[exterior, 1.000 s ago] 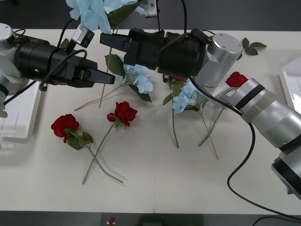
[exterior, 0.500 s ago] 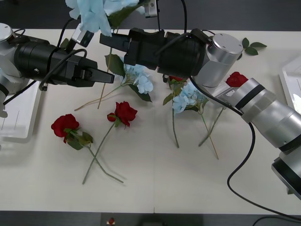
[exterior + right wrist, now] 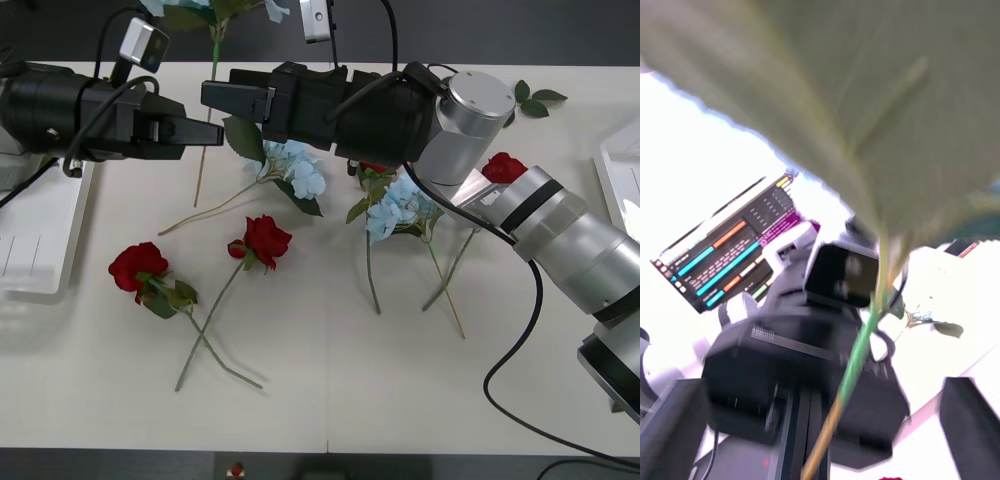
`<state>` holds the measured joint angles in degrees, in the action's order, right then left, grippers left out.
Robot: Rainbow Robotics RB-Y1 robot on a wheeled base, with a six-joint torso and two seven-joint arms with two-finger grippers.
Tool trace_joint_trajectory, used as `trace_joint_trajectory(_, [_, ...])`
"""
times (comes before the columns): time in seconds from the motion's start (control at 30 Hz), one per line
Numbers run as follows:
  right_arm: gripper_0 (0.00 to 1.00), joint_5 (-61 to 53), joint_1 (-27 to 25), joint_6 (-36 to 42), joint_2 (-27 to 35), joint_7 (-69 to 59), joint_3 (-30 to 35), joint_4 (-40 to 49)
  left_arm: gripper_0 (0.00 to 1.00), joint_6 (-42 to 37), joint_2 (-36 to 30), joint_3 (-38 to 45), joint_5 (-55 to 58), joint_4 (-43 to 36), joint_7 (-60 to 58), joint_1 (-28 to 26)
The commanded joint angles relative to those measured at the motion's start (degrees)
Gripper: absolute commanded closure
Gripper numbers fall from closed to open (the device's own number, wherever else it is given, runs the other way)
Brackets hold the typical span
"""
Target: Put the red flowers into the right box and the blue flowers into the left box
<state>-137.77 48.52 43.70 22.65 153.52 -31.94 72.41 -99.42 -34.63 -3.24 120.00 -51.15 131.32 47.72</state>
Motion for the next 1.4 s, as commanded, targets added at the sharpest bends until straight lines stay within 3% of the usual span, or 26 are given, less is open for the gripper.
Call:
trace_joint_trajectory(0.03, [0.00,0.05,2.10,0.86,0.20,1.48,-0.50,0.98,1.00,0.19,-5.45,1.57,0.41,-1.50,-2.64,-0.17])
trace_joint_trajectory(0.3, [0.00,3.57,5.35,4.20,3.89,-1.65,-2.69,0.80,1.00,0.02,-12.92,7.46,-7.42,-1.32,-3.08,-0.17])
trace_joint_trajectory(0.7, [0.00,18.42,17.92,5.43,14.09,-41.11,-16.76,0.80,1.00,-0.51,-25.40,18.01,-30.44,-1.32,-1.41,-0.17])
trace_joint_trajectory(0.83, [0.00,26.42,20.03,10.18,15.32,-57.90,-18.78,0.80,1.00,-0.16,-28.65,20.03,-39.67,-1.32,-0.71,-0.44])
trace_joint_trajectory(1.0, [0.00,39.60,21.70,23.19,17.51,-77.32,-18.51,0.80,1.00,4.50,-30.67,20.12,-50.57,-1.32,0.43,-1.23])
trace_joint_trajectory(1.17, [0.00,46.10,21.79,30.31,19.62,-87.96,-18.51,1.15,1.00,11.62,-30.23,19.41,-59.62,-1.32,0.87,-3.16])
trace_joint_trajectory(1.4, [0.00,51.55,21.70,34.44,24.81,-96.83,-18.51,0.98,1.00,19.00,-28.65,13.88,-67.80,-1.23,-0.36,-4.74])
